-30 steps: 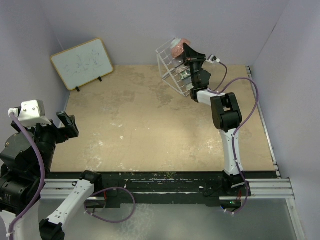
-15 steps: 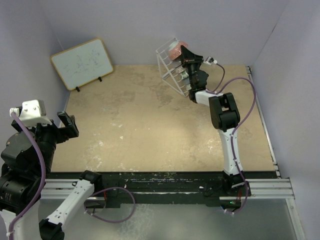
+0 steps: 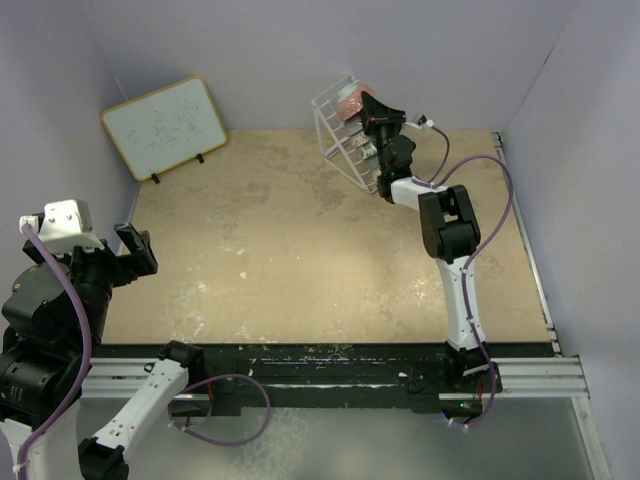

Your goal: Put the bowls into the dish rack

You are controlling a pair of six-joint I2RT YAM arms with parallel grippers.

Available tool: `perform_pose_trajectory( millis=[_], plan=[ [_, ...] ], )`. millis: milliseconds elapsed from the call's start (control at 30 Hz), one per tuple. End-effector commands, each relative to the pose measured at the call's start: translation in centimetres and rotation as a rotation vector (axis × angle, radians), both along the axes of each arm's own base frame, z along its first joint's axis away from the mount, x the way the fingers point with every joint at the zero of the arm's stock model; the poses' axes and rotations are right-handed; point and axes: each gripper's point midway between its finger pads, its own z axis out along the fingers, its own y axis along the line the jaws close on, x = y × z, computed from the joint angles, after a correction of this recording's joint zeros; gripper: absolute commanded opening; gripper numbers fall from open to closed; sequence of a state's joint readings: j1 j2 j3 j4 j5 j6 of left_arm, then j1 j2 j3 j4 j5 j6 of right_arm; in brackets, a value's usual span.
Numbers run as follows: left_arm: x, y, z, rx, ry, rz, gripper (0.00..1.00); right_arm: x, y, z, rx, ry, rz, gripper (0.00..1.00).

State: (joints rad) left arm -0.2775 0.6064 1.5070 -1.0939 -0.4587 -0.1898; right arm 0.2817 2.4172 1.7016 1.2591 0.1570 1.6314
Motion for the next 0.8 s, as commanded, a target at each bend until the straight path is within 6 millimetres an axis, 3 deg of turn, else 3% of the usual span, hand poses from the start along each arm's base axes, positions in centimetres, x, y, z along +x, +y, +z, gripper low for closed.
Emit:
perform_pose_trajectory(
  millis=[0,200,533,767],
  plan=[
    [0.4,0.0,0.9,0.011,-0.024,0.001,0.99,-0.8,-1.2,4.4,0.024,-0.057,-0.05,0.16],
    [0.2,0.1,0.9,0.01,-0.026,0.004,0.99,-0.4,-1.1,4.2,-0.001,-0.026,-0.054,0.17],
    [0.2,0.0,1.0,0.002,-0.028,-0.004,0.99,-1.0,-1.8,4.3,-0.021,0.031,-0.08,0.42],
    [0.1,-0.3,1.3,-0.014,-0.038,-0.021,0.99,-1.0,-2.0,2.9,-0.07,0.145,-0.072,0.47]
  ],
)
